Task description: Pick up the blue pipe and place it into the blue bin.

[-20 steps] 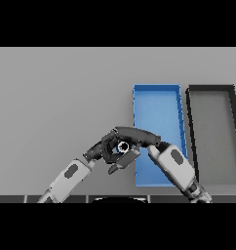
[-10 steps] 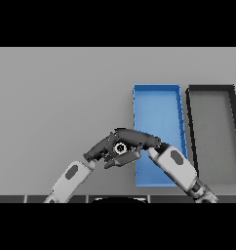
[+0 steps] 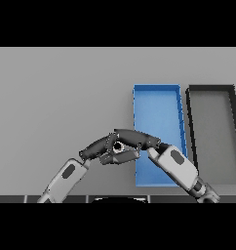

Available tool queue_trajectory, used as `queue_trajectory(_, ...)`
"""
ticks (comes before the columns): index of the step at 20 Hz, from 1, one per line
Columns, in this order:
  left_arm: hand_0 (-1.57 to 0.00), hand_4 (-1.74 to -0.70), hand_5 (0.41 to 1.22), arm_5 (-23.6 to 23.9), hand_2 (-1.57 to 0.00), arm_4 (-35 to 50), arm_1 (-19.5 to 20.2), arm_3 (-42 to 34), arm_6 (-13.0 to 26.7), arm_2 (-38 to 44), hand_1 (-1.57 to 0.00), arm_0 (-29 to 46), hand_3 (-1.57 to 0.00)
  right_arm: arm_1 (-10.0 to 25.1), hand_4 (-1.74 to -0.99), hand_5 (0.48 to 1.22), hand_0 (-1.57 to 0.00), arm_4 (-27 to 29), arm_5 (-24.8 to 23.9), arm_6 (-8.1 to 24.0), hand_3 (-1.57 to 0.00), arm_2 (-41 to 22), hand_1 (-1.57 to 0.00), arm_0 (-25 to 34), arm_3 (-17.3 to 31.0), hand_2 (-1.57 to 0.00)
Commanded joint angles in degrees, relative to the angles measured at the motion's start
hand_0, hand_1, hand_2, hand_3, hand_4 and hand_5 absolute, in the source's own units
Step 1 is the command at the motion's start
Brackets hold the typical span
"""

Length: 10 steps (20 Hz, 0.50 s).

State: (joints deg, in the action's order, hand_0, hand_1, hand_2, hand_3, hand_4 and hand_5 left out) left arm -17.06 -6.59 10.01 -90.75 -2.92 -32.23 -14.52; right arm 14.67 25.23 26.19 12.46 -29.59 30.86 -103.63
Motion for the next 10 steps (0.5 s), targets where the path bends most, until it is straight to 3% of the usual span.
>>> queue_trajectory(1,-0.19,-0.97,0.849,0.13,-0.16,-0.07,0.23,-0.33,0.43,0.12,-0.18,0.02,-0.18,-0.09,-1.495,1.214,-1.57,-0.28,-0.33,-0.16,-1.56,0.1,-1.57,0.32,0.06,-1.57)
queue_trajectory(5,-0.08,-0.89,0.664,0.8,-0.07,-0.47,-0.23,0.53,2.76,0.49,-0.07,-0.74,-0.07,0.03,-1.495,1.218,-1.57,-1.57,-0.79,0.51,-1.57,-0.29,-1.57,1.09,0.34,-1.57)
queue_trajectory(10,-0.03,-0.89,0.576,0.09,-0.02,1.78,-0.88,0.88,4.7,1.17,-0.02,-0.05,-0.02,-0.1,-1.489,1.22,-1.57,0.34,-0.95,0.0,-1.57,0.17,-1.57,0.77,1.17,-1.57)
